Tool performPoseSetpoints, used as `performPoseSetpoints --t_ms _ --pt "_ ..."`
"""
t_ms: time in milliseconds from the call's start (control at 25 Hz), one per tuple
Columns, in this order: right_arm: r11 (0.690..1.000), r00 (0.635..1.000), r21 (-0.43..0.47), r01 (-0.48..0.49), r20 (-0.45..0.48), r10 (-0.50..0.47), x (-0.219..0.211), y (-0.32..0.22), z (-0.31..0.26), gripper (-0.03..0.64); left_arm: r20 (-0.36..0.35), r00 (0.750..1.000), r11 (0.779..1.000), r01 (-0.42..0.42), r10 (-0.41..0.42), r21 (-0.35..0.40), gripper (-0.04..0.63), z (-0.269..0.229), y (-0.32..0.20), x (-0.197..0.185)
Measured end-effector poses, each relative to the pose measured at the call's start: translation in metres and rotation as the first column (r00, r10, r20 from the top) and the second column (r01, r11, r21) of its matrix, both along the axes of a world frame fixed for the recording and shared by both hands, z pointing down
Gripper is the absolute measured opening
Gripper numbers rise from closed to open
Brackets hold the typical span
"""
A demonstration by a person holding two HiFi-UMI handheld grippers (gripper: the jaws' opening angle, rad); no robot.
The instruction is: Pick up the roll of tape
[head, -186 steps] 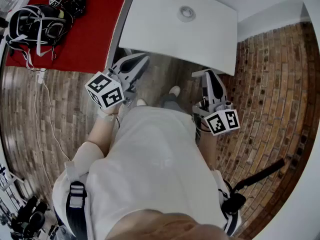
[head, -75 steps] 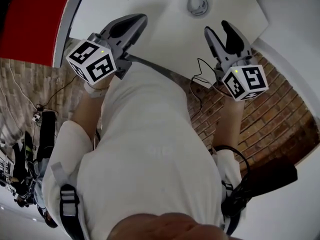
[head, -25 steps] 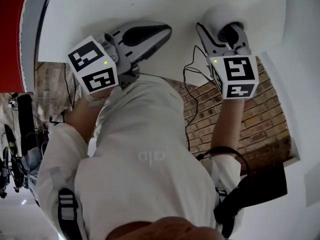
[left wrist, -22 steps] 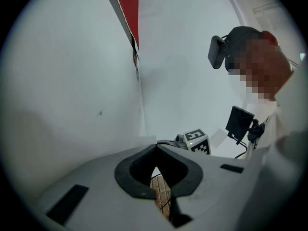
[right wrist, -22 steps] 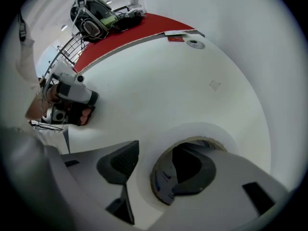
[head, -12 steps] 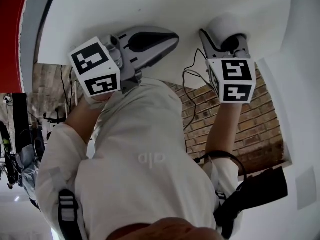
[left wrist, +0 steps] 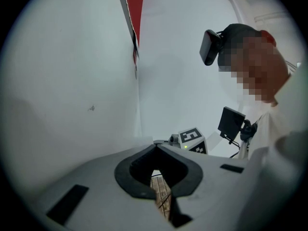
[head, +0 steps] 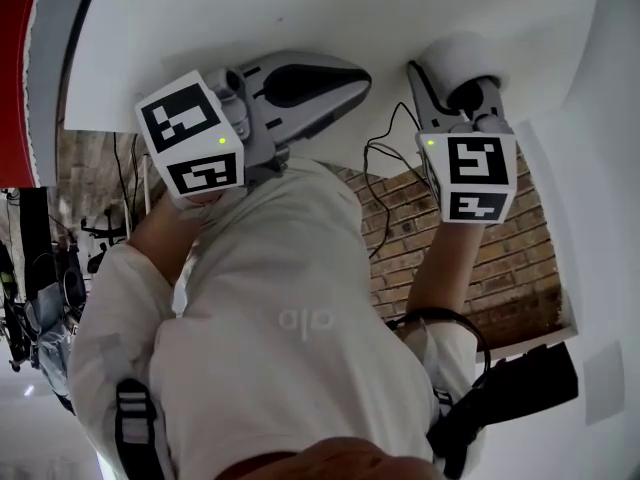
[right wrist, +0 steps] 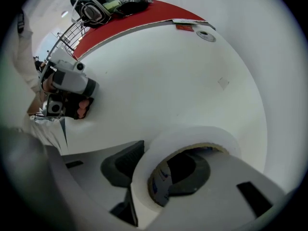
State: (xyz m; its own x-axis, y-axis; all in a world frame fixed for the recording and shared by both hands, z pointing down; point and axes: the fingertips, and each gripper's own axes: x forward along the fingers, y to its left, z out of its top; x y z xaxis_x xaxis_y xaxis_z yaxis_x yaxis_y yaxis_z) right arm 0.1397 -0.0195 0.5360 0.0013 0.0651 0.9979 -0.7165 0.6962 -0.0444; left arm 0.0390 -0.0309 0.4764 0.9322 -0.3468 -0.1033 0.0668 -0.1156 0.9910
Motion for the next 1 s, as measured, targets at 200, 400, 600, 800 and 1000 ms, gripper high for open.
performPoseSetpoints --t_ms 200,400,600,800,1000 --pt "1.0 1.0 -0.007 0.019 0.007 -0.019 -0.003 0.003 -0.001 0.153 0.002 1.0 1.0 -0.015 0.015 0.001 0.007 -0.001 0.001 0.002" --pt "1.0 0.999 -0.007 0.009 0.033 -0.009 -0.003 0.008 -0.009 0.138 0.003 0.999 0.999 -0.039 0.039 0.005 0.006 -0.002 0.003 0.005" --pt "0.999 0.995 0.015 -0.048 0.086 0.047 0.001 0.007 -0.025 0.116 0.021 0.998 0.998 -0.067 0.066 0.015 0.006 -0.001 0.006 0.012" --pt "0.997 0.988 0.037 -0.073 0.139 0.068 -0.005 0.006 -0.041 0.11 0.076 0.994 0.997 -0.078 0.076 0.025 0.008 -0.001 0.006 0.014" --pt "0.994 0.981 0.069 -0.09 0.176 0.077 -0.008 0.008 -0.063 0.11 0.098 0.991 0.993 -0.094 0.087 0.066 0.008 -0.021 0.006 0.017"
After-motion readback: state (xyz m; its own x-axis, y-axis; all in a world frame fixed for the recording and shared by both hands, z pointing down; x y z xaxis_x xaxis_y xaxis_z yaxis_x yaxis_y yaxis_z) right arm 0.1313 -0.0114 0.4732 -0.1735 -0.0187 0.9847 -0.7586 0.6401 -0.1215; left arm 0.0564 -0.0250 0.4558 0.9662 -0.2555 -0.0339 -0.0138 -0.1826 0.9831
